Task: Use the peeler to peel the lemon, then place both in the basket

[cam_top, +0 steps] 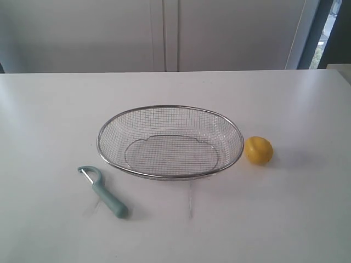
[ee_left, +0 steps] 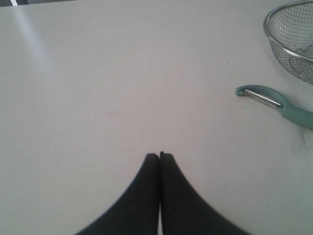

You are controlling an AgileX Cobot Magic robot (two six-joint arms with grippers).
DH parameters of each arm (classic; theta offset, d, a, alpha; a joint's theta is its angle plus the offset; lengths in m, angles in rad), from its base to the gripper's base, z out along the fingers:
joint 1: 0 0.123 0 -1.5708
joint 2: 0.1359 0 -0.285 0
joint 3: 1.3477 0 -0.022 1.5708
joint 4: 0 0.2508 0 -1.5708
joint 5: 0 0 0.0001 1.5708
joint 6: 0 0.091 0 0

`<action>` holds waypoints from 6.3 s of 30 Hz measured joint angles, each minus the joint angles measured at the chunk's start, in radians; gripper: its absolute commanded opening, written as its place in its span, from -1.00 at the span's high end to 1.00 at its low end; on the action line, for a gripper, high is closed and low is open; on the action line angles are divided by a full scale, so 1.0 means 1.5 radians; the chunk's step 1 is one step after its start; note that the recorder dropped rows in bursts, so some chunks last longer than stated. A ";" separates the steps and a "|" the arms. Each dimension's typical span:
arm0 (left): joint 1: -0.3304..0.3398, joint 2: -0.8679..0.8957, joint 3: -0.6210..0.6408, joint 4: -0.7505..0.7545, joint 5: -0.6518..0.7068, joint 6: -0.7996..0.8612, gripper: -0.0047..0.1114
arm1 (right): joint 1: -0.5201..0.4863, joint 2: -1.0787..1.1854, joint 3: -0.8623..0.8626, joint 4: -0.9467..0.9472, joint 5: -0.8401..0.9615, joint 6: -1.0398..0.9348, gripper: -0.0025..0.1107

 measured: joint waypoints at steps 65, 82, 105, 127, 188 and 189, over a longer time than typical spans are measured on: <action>0.000 0.000 0.000 0.000 0.000 0.000 0.92 | 0.000 0.205 -0.173 0.092 0.027 0.048 0.96; 0.000 0.000 0.000 0.000 0.000 0.000 0.92 | 0.000 0.394 -0.316 0.092 0.269 -0.062 0.96; 0.000 0.000 0.000 0.000 0.000 0.000 0.92 | 0.028 0.607 -0.547 0.092 0.477 -0.204 0.96; 0.000 0.000 0.000 0.000 0.000 0.000 0.92 | 0.229 0.788 -0.656 0.092 0.552 -0.204 0.96; 0.000 0.000 0.000 0.000 0.000 0.000 0.92 | 0.582 1.398 -1.235 0.088 0.791 -0.133 0.96; 0.000 0.000 0.000 0.000 0.000 0.000 0.92 | 0.582 1.400 -1.235 0.088 0.791 -0.133 0.96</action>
